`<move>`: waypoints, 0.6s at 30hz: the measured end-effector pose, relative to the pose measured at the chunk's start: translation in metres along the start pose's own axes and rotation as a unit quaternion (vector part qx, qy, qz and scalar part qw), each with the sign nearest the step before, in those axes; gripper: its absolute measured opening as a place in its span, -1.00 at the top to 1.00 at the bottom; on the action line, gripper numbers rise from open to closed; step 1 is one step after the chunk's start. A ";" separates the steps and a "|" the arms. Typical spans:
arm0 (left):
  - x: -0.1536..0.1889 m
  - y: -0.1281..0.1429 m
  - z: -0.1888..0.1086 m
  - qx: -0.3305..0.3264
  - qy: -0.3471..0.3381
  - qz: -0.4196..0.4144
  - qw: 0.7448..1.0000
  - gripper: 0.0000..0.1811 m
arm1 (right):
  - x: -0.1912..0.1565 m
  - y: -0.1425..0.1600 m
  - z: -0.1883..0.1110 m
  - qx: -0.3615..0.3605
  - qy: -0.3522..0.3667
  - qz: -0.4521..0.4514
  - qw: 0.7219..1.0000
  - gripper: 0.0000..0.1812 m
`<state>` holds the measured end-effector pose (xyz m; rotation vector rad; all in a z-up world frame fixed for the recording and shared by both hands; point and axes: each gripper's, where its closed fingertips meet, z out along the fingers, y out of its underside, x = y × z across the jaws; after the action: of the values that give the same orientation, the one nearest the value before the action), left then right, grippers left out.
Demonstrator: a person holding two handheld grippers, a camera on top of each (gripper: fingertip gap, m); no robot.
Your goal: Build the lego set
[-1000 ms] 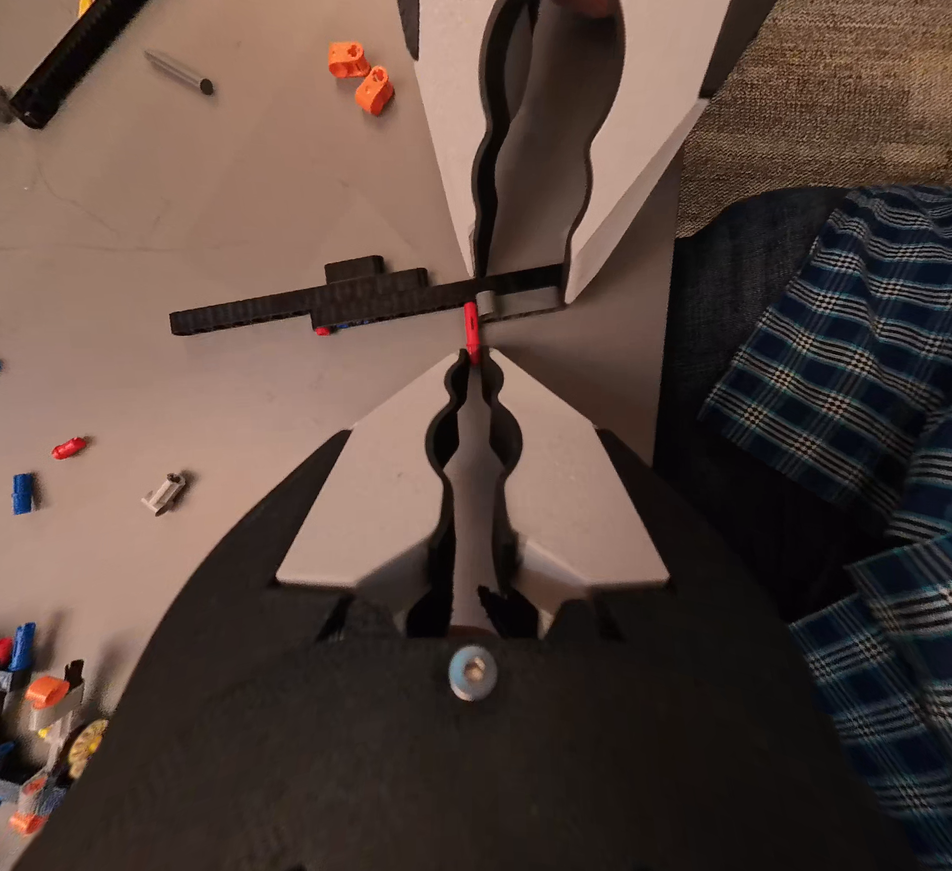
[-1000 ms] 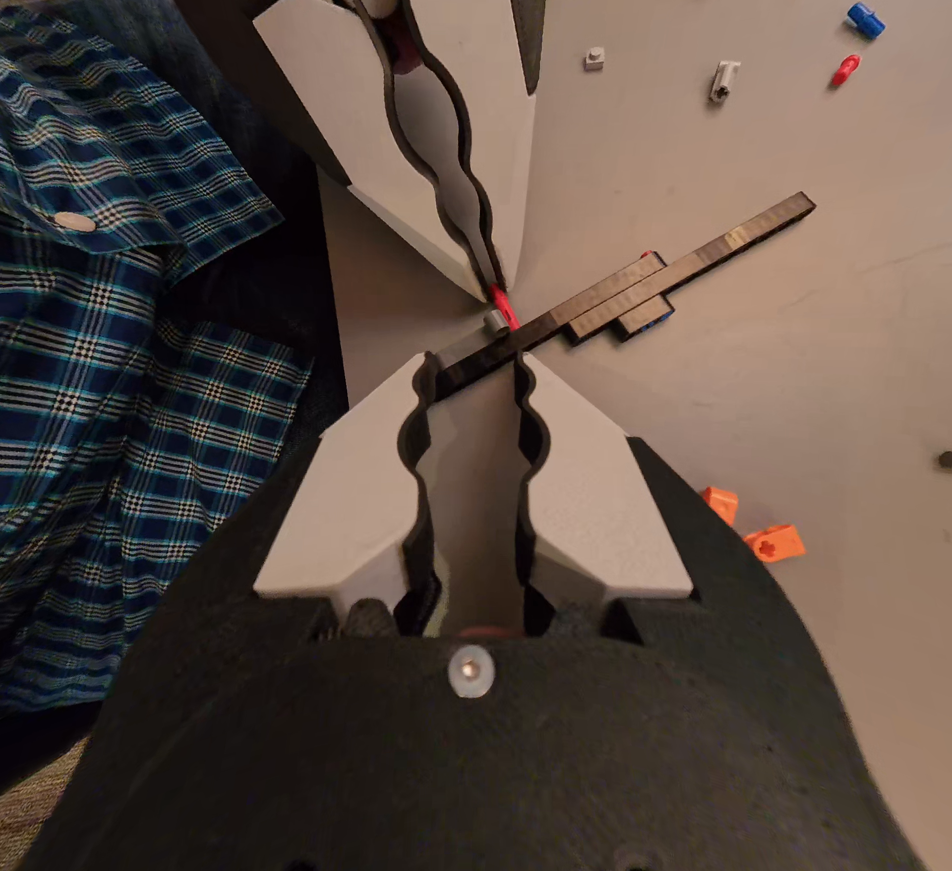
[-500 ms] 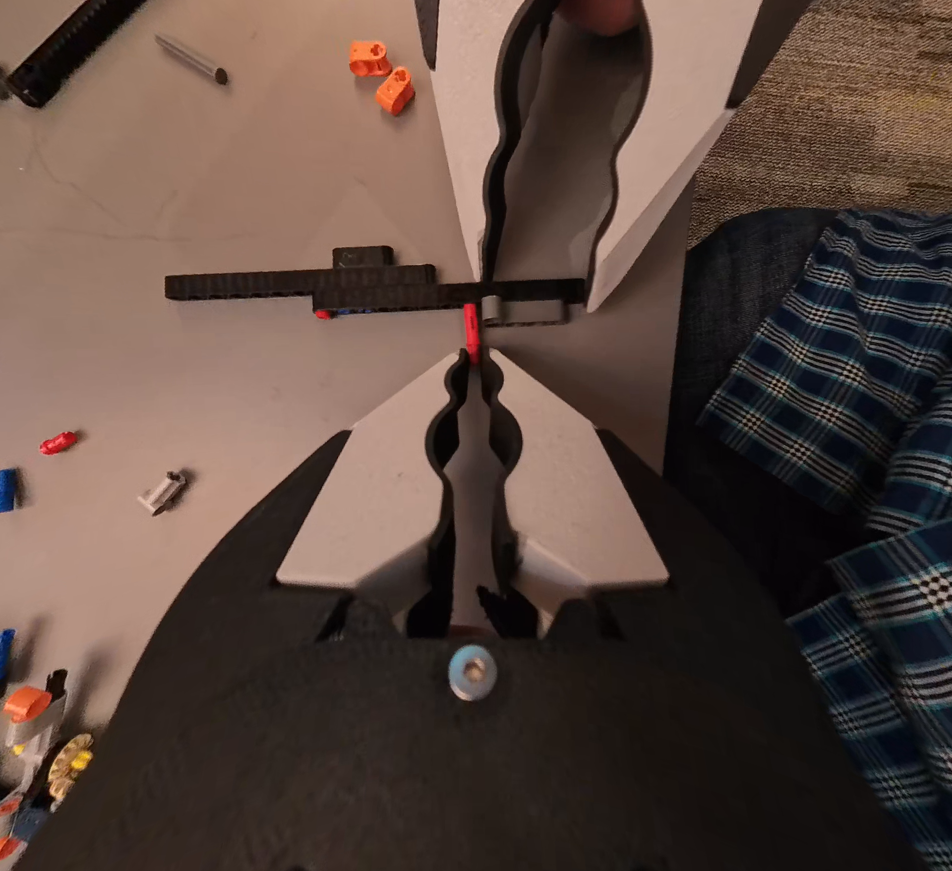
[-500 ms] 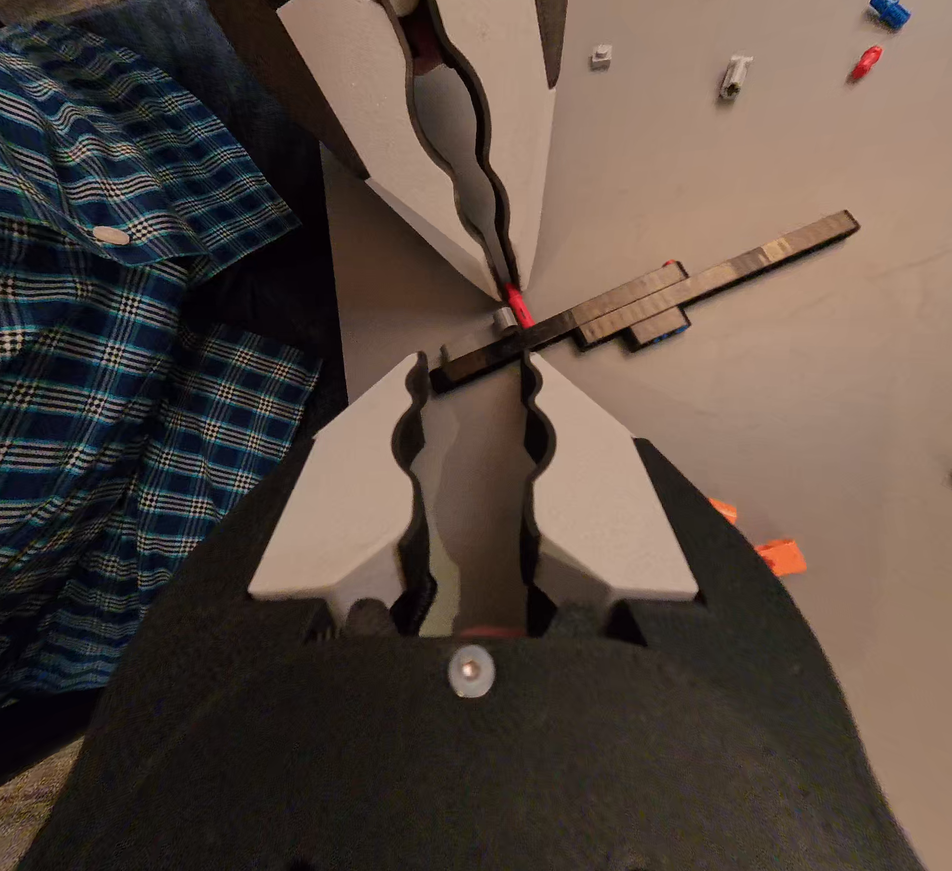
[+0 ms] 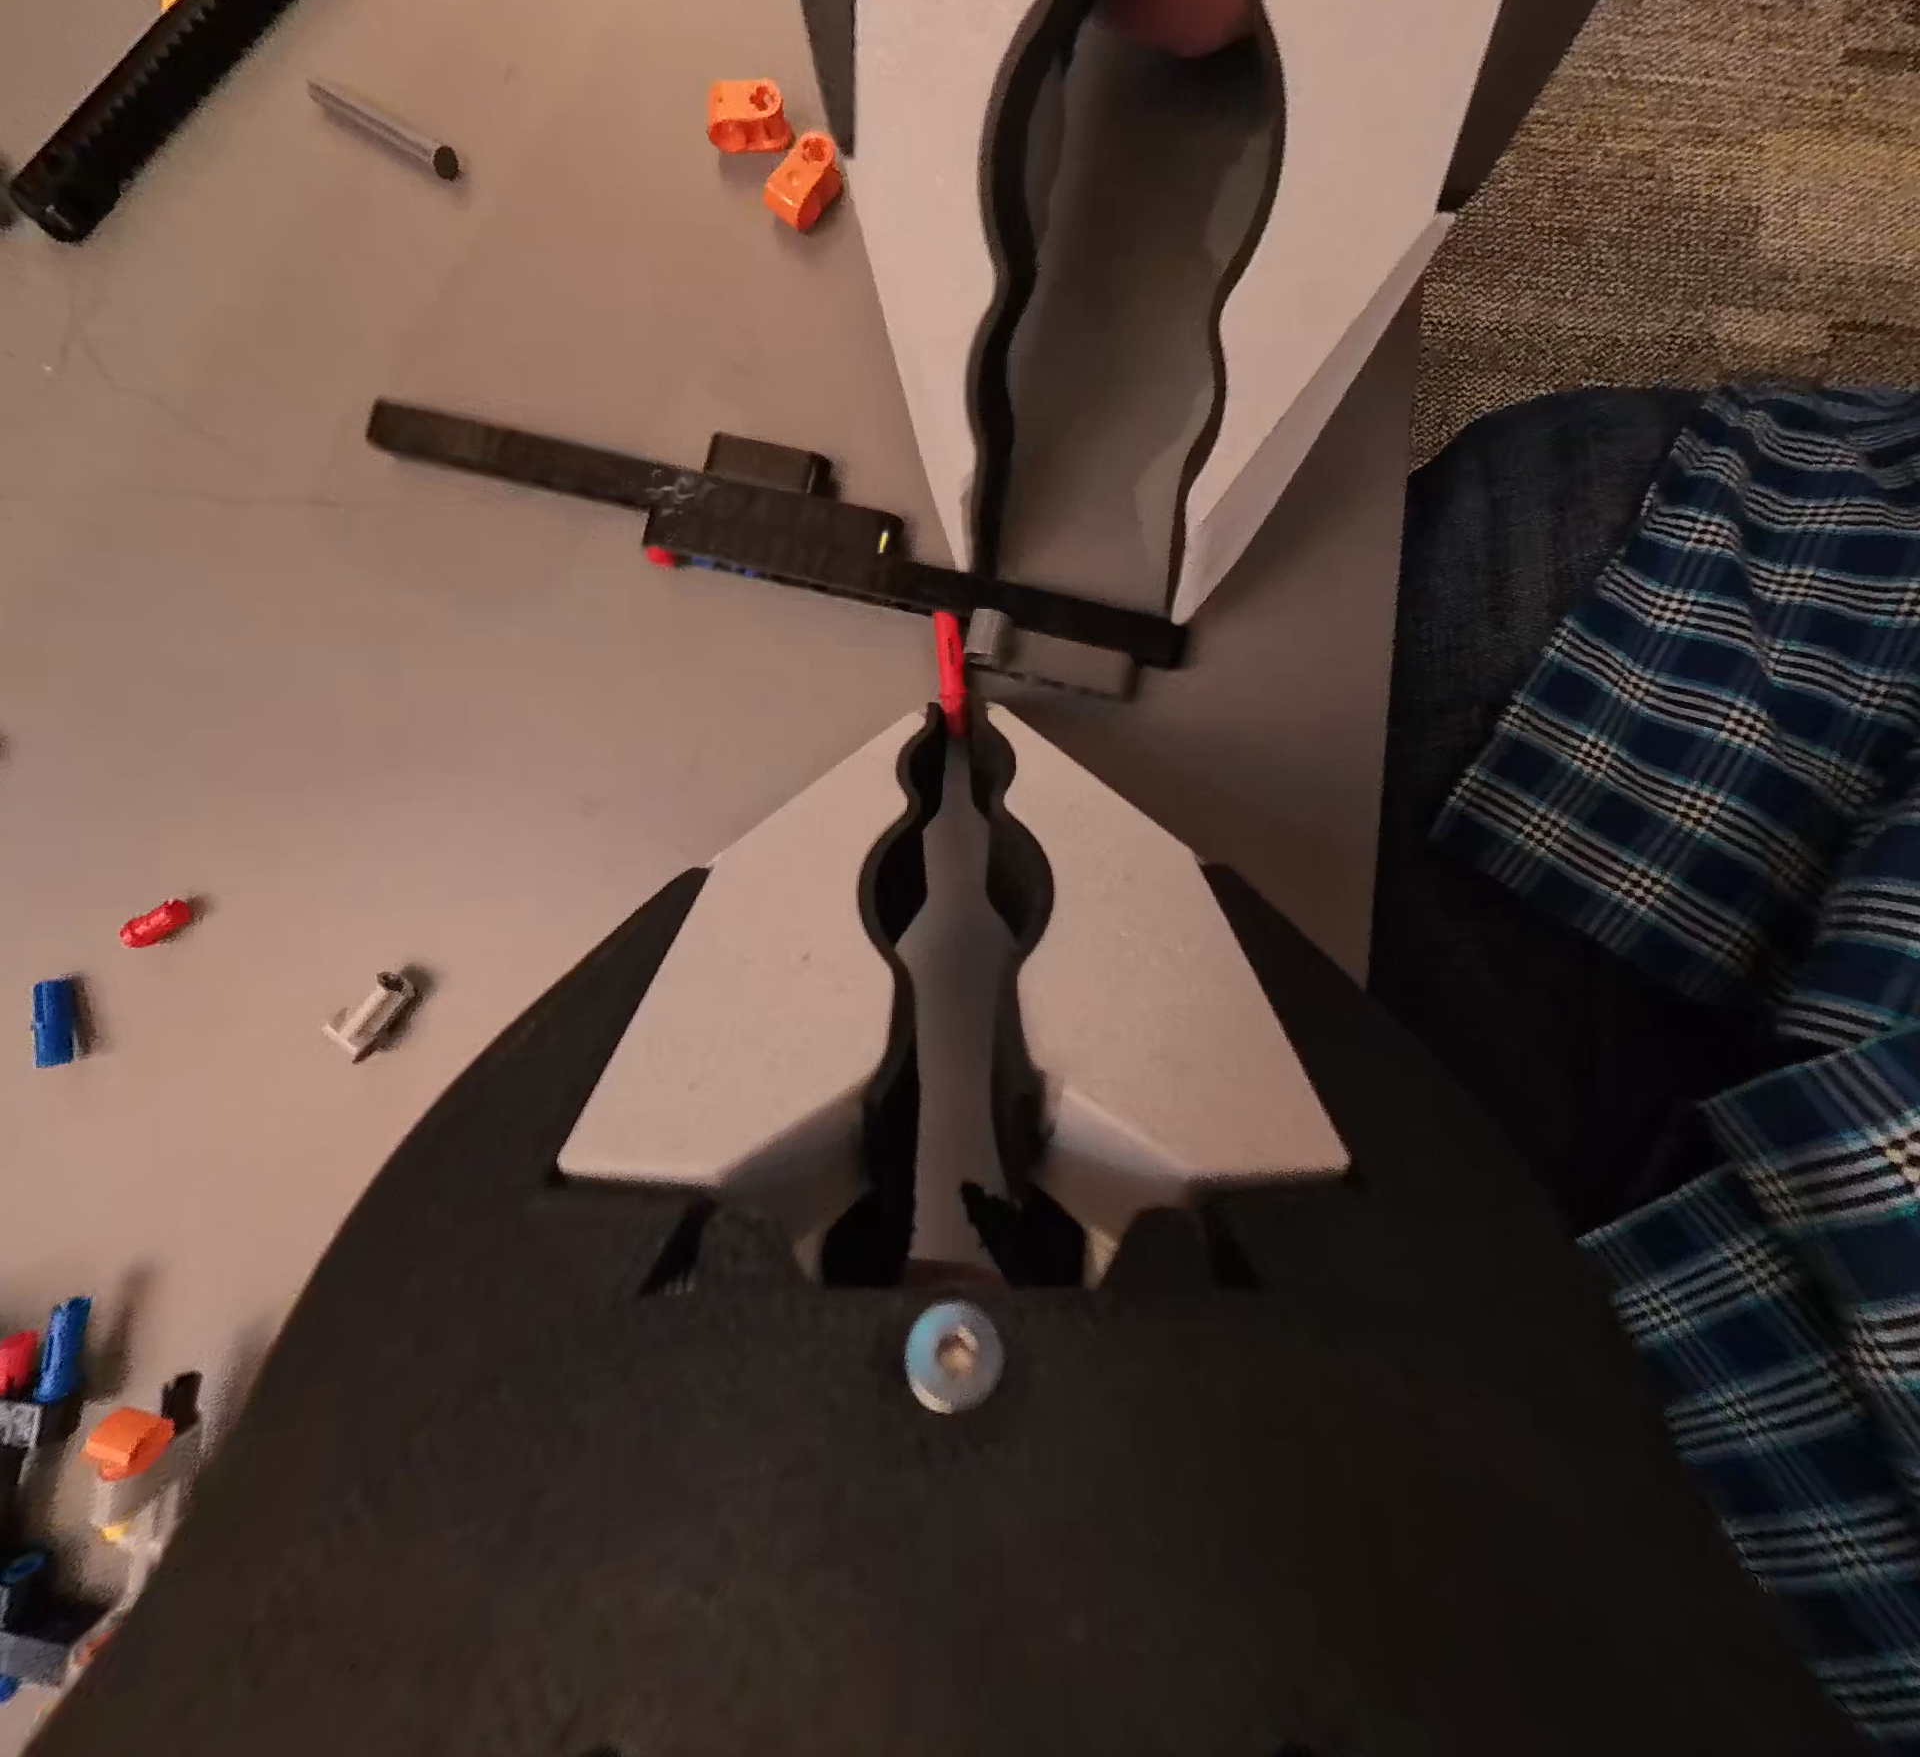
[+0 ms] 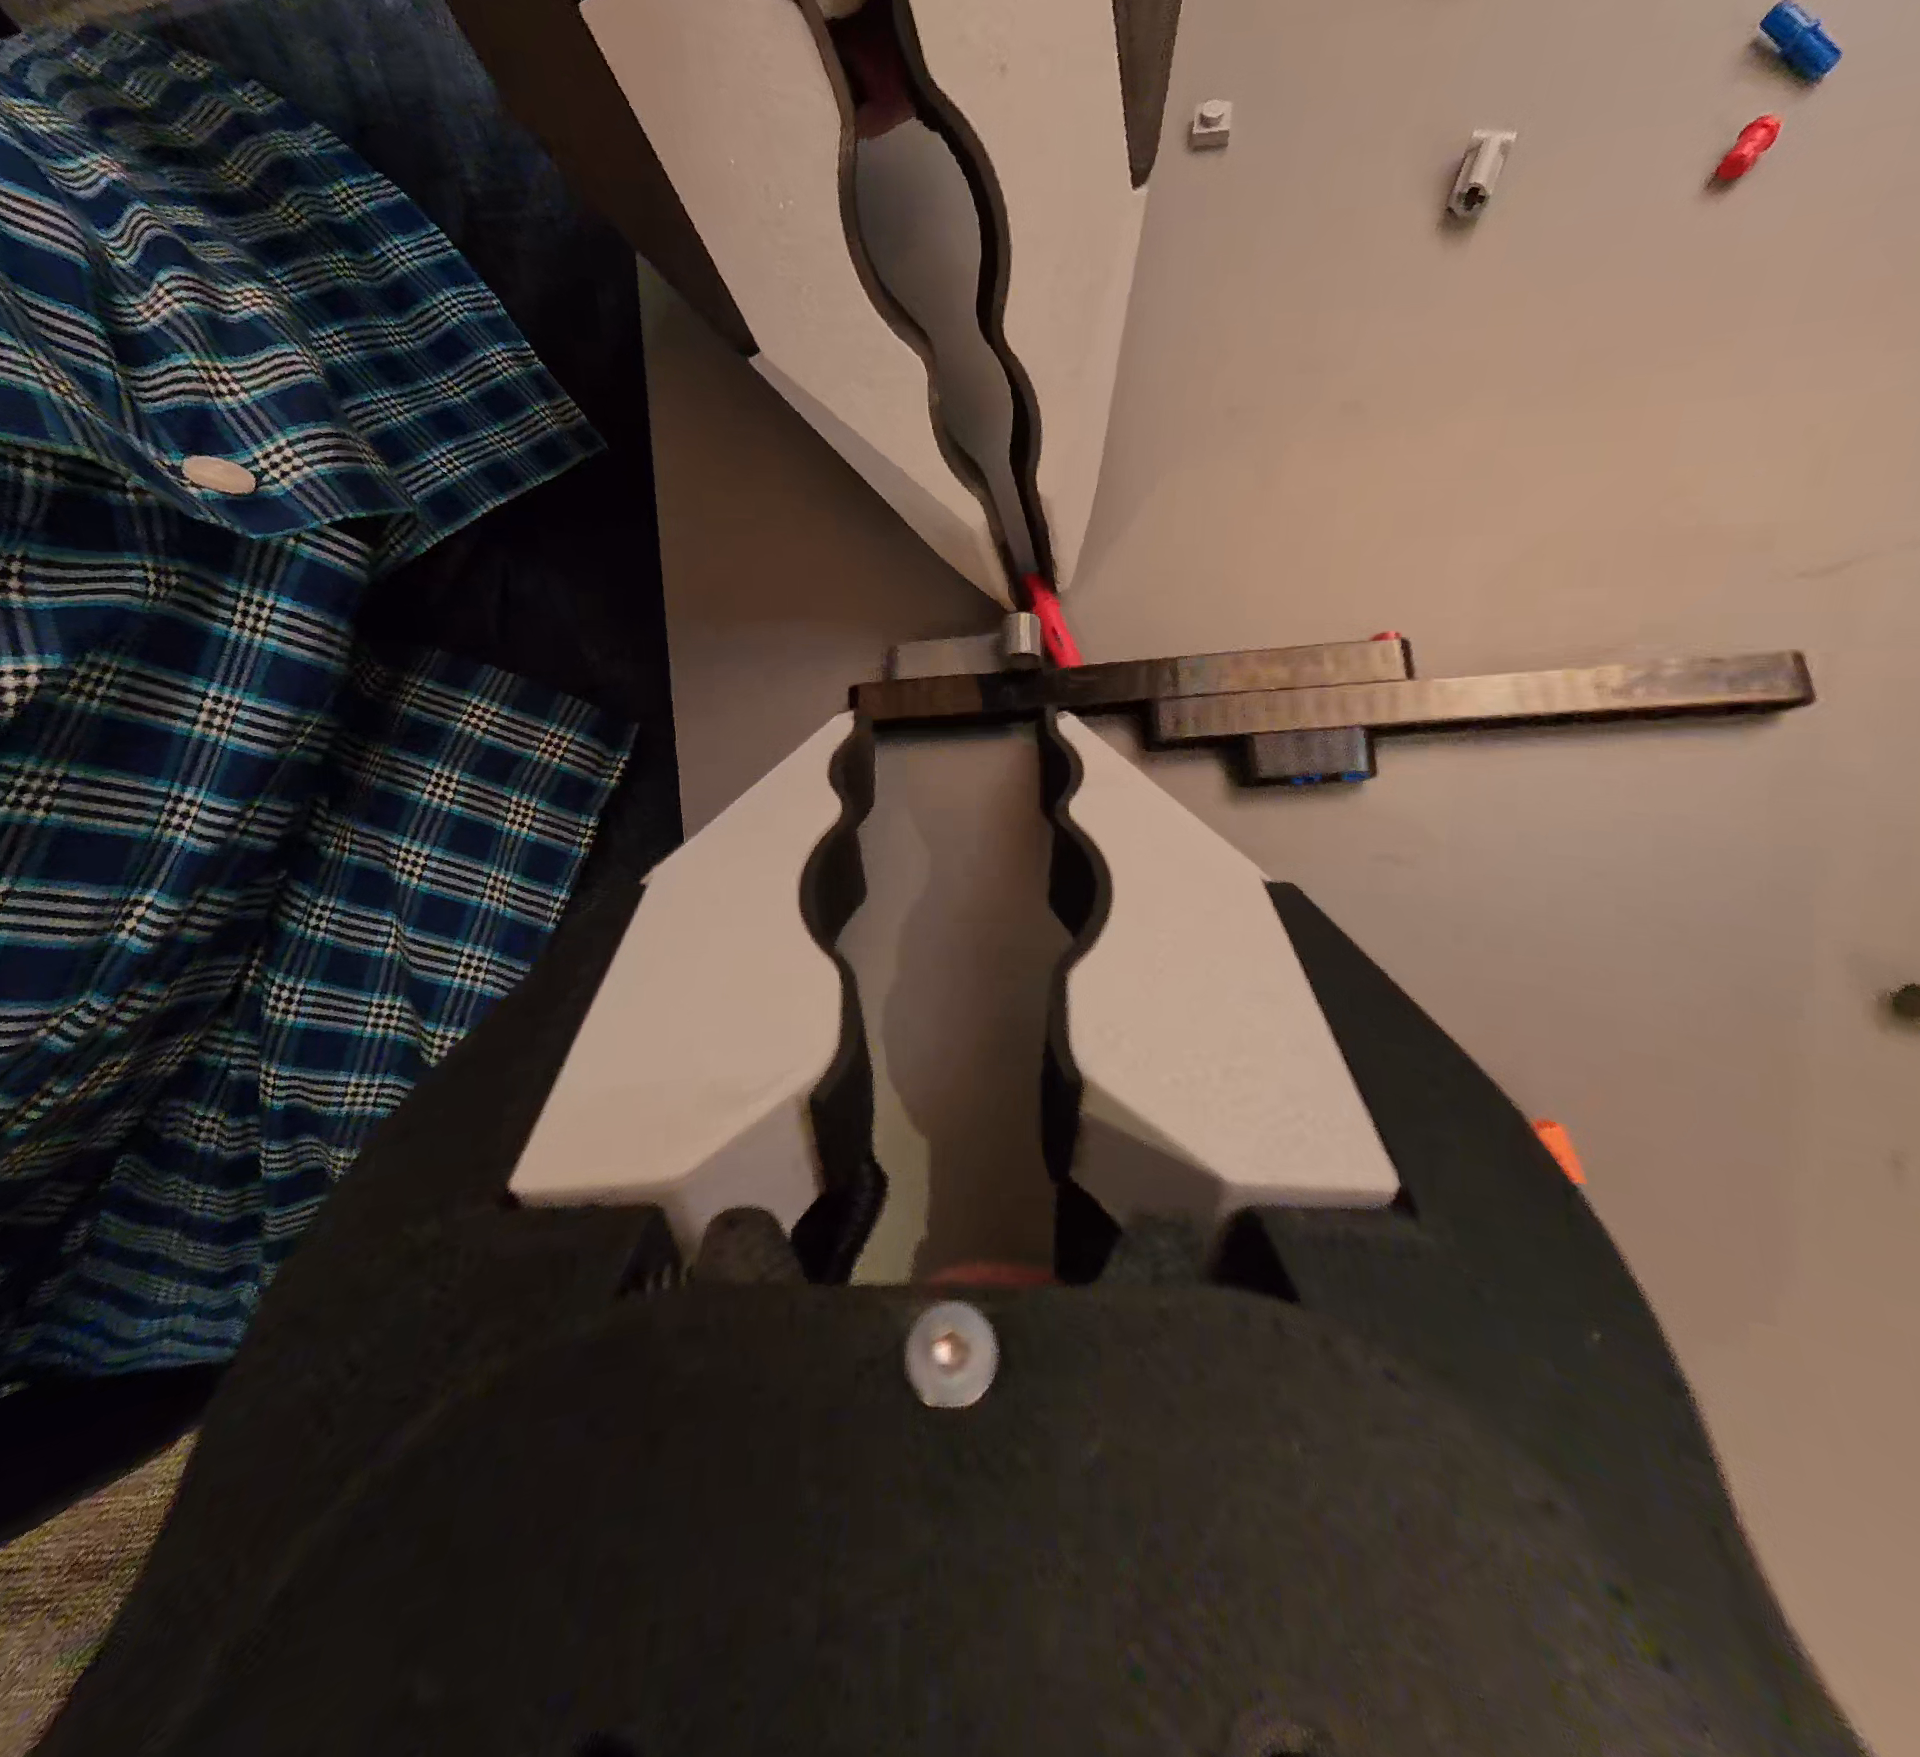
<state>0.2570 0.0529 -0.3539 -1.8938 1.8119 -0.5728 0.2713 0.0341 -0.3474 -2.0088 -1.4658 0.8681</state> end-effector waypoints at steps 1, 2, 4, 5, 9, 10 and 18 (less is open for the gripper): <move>0.000 0.000 0.000 -0.001 0.002 0.004 1.000 0.98 | 0.002 0.000 -0.001 0.001 0.005 0.000 1.000 0.64; 0.000 -0.001 0.001 -0.003 0.003 0.007 1.000 0.98 | 0.004 0.000 -0.002 0.000 0.012 -0.001 1.000 0.57; 0.000 -0.002 0.001 -0.005 0.006 0.015 1.000 0.98 | 0.008 -0.001 -0.005 0.001 0.025 -0.008 1.000 0.57; 0.000 -0.002 0.002 -0.005 0.007 0.018 1.000 0.98 | 0.009 -0.002 -0.006 0.006 0.029 -0.011 1.000 0.56; -0.001 -0.004 0.003 -0.009 0.012 0.026 1.000 0.98 | 0.013 0.001 -0.006 -0.003 0.030 -0.028 0.999 0.64; -0.001 -0.004 0.003 -0.010 0.013 0.029 0.999 0.98 | 0.013 0.001 -0.006 -0.003 0.024 -0.031 0.999 0.67; -0.003 -0.004 0.003 -0.024 0.025 0.047 0.998 0.98 | 0.014 0.000 -0.005 0.003 -0.002 -0.041 0.999 0.73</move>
<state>0.2620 0.0561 -0.3542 -1.8273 1.9523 -0.5542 0.2778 0.0479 -0.3468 -1.9298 -1.5347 0.8418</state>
